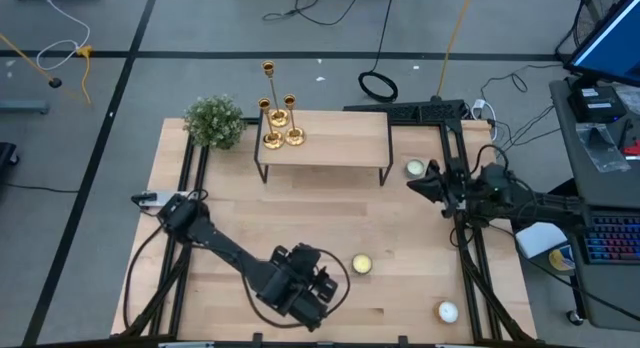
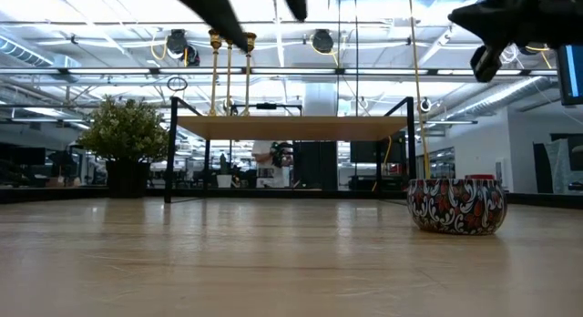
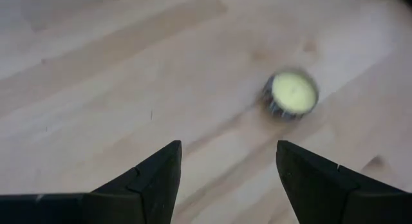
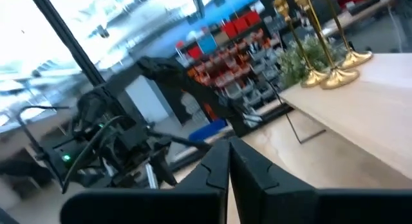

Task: Pick & Place candle stick holders
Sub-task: Put the blue scented candle on the shelf

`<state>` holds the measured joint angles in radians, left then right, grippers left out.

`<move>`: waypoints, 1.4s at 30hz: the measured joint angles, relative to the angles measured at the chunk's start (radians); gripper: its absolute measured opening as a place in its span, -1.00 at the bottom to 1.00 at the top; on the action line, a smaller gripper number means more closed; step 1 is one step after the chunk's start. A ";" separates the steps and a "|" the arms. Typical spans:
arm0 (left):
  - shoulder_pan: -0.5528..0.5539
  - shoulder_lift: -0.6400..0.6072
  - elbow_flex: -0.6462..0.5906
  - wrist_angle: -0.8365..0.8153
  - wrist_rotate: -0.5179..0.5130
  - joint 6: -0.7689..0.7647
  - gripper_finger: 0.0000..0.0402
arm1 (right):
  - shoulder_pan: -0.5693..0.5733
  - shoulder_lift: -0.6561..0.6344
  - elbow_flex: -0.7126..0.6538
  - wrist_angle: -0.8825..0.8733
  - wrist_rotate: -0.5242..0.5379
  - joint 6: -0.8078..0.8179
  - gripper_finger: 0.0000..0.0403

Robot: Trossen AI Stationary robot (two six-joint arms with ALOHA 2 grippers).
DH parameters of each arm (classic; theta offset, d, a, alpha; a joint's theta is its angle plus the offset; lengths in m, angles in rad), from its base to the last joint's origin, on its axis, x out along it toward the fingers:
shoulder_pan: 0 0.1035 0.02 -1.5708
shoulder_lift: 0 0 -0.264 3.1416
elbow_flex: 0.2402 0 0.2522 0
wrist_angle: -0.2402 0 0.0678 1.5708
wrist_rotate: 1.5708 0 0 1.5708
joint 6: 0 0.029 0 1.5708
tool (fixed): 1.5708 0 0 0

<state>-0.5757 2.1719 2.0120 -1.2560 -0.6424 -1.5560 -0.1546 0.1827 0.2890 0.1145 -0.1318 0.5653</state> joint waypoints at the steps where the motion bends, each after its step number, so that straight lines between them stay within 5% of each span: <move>1: -0.003 0.000 -0.012 0.000 0.016 -0.003 0.26 | 0.002 0.019 0.023 -0.028 0.000 -0.010 -0.98; 6: -0.025 0.000 -0.073 0.013 0.050 -0.044 0.26 | 0.042 0.141 0.131 -0.158 0.015 -0.050 -0.98; 12: -0.038 -0.039 -0.192 0.128 0.055 -0.043 0.26 | 0.131 0.310 0.263 -0.345 0.159 0.009 -0.98; 20: -0.039 -0.278 -0.597 0.541 -0.001 0.081 0.26 | 0.202 0.480 0.424 -0.661 0.323 0.231 -0.98; 31: -0.036 -0.604 -1.159 1.213 -0.050 0.328 0.26 | 0.203 0.511 0.438 -0.958 0.397 0.504 -0.98; 42: -0.036 -0.666 -1.419 1.548 -0.055 0.351 0.26 | 0.142 0.512 0.438 -1.129 0.473 0.723 -0.98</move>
<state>-0.6121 1.5064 0.5934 0.2918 -0.6972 -1.2049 -0.0123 0.6943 0.7269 -1.0143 0.3410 1.2887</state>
